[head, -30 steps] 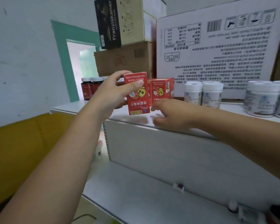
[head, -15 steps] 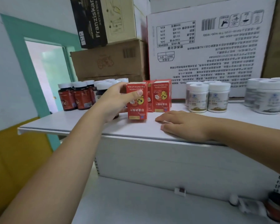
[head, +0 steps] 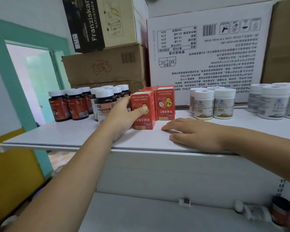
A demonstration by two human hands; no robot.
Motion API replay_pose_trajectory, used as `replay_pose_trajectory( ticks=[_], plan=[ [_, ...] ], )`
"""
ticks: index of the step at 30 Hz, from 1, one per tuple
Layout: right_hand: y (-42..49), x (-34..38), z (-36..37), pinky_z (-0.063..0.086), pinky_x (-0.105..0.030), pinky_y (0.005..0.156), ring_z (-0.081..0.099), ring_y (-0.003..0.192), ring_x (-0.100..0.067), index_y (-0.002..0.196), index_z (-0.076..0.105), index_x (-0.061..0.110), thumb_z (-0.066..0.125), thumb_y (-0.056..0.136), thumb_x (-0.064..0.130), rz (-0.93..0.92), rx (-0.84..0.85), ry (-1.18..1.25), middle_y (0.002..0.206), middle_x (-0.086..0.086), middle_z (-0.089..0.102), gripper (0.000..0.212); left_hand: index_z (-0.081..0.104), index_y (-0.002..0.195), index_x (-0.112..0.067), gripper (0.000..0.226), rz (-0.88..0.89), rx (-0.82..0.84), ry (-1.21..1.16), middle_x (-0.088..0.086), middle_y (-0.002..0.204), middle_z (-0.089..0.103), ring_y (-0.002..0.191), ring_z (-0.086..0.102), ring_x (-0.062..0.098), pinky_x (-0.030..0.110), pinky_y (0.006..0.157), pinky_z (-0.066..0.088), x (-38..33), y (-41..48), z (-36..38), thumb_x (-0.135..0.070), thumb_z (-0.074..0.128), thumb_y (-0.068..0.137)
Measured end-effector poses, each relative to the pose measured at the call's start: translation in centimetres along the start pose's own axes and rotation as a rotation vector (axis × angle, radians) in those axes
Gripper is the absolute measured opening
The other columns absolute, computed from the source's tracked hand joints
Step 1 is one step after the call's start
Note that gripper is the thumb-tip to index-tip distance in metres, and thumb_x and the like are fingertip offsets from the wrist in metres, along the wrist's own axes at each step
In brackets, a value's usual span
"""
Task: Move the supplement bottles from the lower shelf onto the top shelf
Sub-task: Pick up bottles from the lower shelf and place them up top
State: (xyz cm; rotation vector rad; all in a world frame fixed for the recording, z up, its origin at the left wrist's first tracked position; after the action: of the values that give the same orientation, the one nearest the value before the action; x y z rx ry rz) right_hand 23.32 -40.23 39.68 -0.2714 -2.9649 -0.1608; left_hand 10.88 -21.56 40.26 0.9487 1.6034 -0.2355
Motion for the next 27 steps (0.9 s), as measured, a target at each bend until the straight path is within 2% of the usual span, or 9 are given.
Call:
replay_pose_trajectory(
  ticks=[4,7,12,16,19,23,27],
  plan=[
    [0.0,0.0,0.0,0.021,-0.035,0.118,0.03,0.139,-0.007,0.147,0.035,0.038,0.035,0.1,0.046,0.004,-0.006,0.002,0.154,0.014,0.031,0.047,0.06,0.114,-0.037,0.038,-0.007,-0.006,0.095,-0.008,0.115,0.071,0.109,0.068,0.018,0.049,0.096,0.054,0.6,0.3,-0.2,-0.02,0.077,0.085],
    [0.0,-0.1,0.1,0.02,-0.034,0.118,0.029,0.139,-0.006,0.146,0.036,0.039,0.035,0.1,0.047,0.006,-0.011,0.012,0.154,0.015,0.031,0.046,0.06,0.111,-0.041,0.036,-0.008,-0.001,0.104,-0.008,0.116,0.071,0.109,0.068,0.019,0.051,0.097,0.053,0.5,0.4,0.0,-0.02,0.076,0.085],
    [-0.1,-0.2,0.1,0.023,-0.032,0.116,0.033,0.135,-0.004,0.142,0.04,0.04,0.038,0.1,0.046,0.004,-0.034,0.031,0.15,0.018,0.036,0.042,0.055,0.131,-0.031,0.047,0.022,-0.02,0.198,-0.011,0.117,0.069,0.107,0.066,0.012,0.044,0.098,0.053,0.2,0.0,0.2,-0.025,0.074,0.088],
    [-0.2,-0.1,0.1,0.025,-0.034,0.115,0.036,0.133,-0.005,0.14,0.04,0.044,0.038,0.099,0.049,0.012,-0.033,0.026,0.148,0.019,0.038,0.041,0.049,0.138,-0.027,0.051,0.047,-0.02,0.283,-0.01,0.125,0.065,0.112,0.062,0.01,0.037,0.101,0.049,-0.6,-0.6,0.5,-0.026,0.07,0.091],
    [-0.4,0.1,-0.1,0.025,-0.033,0.115,0.036,0.134,-0.005,0.14,0.039,0.046,0.037,0.099,0.051,0.04,-0.024,0.01,0.149,0.021,0.036,0.041,0.044,0.141,-0.023,0.05,0.054,0.0,0.372,-0.01,0.126,0.059,0.113,0.055,0.009,0.027,0.092,0.04,-1.0,-1.0,0.7,-0.024,0.065,0.095],
    [-0.6,0.7,-0.4,0.025,-0.033,0.115,0.037,0.135,-0.008,0.142,0.039,0.045,0.036,0.099,0.052,0.078,-0.03,-0.056,0.151,0.016,0.038,0.044,0.044,0.14,-0.019,0.048,0.055,0.022,0.403,-0.003,0.134,0.06,0.122,0.057,0.019,0.03,0.09,0.04,-1.0,-0.9,1.0,-0.022,0.063,0.097],
    [-1.0,1.4,-0.7,0.034,-0.037,0.111,0.046,0.129,-0.014,0.136,0.05,0.038,0.041,0.096,0.054,0.183,-0.096,-0.063,0.144,0.009,0.049,0.045,0.052,0.133,-0.018,0.041,0.076,0.066,0.563,0.0,0.128,0.063,0.113,0.059,0.021,0.031,0.083,0.039,-0.9,-1.0,0.8,-0.028,0.062,0.095]
  ],
)
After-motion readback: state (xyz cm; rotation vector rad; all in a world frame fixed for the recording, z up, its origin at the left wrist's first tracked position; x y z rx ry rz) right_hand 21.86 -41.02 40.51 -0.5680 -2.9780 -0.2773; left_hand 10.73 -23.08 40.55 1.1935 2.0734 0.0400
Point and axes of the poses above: each hand's wrist, its own y-axis towards the middle knuckle, its own z-axis out of the palm, x = y × z, the point moved 2 cm from there along y, towards the middle knuckle
